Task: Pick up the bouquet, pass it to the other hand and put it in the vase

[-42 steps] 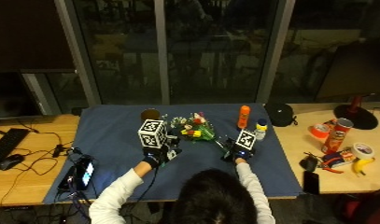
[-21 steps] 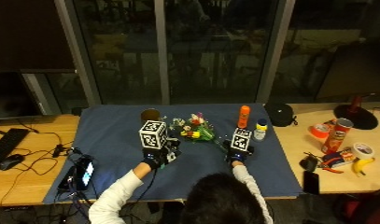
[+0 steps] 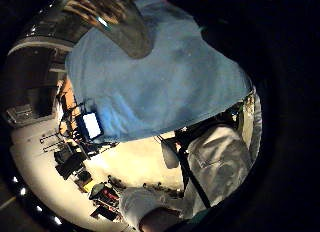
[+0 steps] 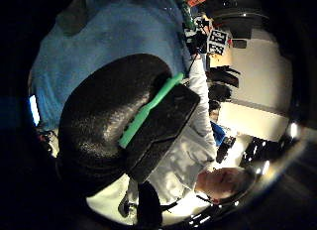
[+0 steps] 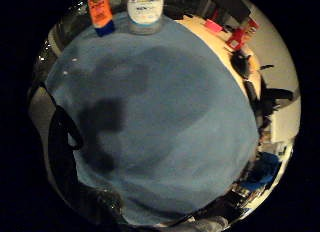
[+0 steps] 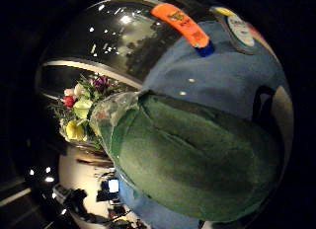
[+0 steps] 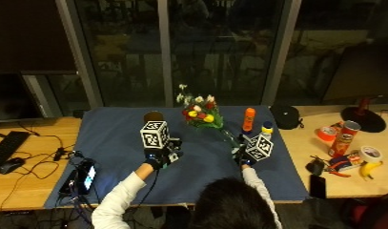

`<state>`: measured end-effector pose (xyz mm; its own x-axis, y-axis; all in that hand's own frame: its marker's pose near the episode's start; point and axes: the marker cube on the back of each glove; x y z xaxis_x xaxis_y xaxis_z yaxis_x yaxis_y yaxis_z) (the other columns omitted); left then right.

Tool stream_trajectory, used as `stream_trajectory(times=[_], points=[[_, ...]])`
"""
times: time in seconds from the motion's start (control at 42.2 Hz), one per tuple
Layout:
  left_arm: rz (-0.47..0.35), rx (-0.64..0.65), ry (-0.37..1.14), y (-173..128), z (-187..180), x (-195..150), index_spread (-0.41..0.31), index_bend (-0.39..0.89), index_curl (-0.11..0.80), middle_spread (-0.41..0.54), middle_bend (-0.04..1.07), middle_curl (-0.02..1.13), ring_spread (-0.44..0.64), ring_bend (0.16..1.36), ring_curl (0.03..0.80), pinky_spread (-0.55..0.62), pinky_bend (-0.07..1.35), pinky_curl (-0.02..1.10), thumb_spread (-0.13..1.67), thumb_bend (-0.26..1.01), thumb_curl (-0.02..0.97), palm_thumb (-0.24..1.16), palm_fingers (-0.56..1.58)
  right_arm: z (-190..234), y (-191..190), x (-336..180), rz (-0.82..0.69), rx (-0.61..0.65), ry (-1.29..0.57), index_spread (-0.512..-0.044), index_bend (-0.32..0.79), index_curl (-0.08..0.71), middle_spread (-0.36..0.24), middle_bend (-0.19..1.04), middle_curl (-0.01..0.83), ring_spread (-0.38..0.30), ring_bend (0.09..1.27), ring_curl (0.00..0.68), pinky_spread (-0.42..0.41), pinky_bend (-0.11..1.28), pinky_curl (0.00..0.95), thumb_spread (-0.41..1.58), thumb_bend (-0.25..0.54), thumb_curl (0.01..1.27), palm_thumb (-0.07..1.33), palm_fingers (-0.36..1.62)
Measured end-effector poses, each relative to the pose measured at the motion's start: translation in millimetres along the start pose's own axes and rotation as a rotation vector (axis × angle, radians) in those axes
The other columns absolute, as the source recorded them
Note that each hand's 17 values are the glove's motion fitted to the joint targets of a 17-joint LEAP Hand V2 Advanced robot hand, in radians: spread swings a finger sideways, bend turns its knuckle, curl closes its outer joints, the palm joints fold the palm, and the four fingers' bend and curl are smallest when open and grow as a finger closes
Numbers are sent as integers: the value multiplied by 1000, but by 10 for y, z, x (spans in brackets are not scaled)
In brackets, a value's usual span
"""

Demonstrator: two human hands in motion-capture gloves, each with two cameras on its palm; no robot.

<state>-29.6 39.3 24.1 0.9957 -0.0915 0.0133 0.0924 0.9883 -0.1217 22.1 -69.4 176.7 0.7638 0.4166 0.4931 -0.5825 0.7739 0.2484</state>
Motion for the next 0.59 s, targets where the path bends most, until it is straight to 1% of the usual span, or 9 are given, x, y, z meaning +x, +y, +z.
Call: stream_trajectory(times=[0.071,0.142,0.213,0.284,0.332,0.403,0.521,0.592], points=[[-5,19,44,-77,-78,-2,117,82,86,195,352,378,202,804,321,208,650,365,1081,-31,217,-21,180,-167,98,-121,73,-94,-109,-229,488,490,-157,695,613,-196,857,532,-228,650,470,835,-29,497,957,1527],[-24,75,83,-161,-228,8,115,86,91,191,349,378,200,801,319,206,643,362,1082,-24,221,-9,189,-398,184,-386,45,-131,-292,-224,489,507,-151,716,621,-196,900,545,-223,687,486,797,-2,528,1010,1480],[-33,164,116,-278,-394,16,114,96,98,189,349,379,196,791,316,201,638,361,1097,-8,228,18,202,-581,219,-635,-37,-97,-460,-223,494,522,-147,733,626,-190,921,552,-219,719,502,747,-13,551,1019,1449],[-22,210,163,-365,-528,60,113,110,109,183,348,378,193,781,311,199,621,356,1121,8,239,68,223,-623,153,-767,-101,-39,-564,-215,498,534,-144,747,630,-184,942,559,-217,739,515,697,-19,572,1023,1428],[-2,218,210,-416,-612,118,112,121,120,174,343,378,191,769,308,194,610,353,1141,24,248,112,244,-544,66,-829,-144,-42,-657,-214,496,540,-143,758,633,-182,951,562,-215,750,522,664,-22,586,1025,1416],[40,198,305,-508,-716,224,112,122,130,170,335,377,184,756,305,187,597,350,1159,50,264,188,260,-464,33,-951,-197,-87,-784,-212,501,549,-138,770,636,-179,963,565,-213,760,531,619,-25,605,1025,1406],[153,101,547,-623,-893,466,113,114,144,166,320,379,182,741,303,182,582,349,1163,62,282,268,267,-536,213,-1223,-206,-125,-860,-211,504,562,-132,789,638,-177,973,567,-207,775,544,542,-27,635,1027,1394],[200,83,665,-697,-973,608,115,117,150,175,306,376,185,729,301,185,576,349,1149,60,293,308,261,-495,316,-1368,-251,-199,-962,-212,506,569,-130,798,639,-176,980,568,-205,776,550,507,-26,651,1028,1387]])
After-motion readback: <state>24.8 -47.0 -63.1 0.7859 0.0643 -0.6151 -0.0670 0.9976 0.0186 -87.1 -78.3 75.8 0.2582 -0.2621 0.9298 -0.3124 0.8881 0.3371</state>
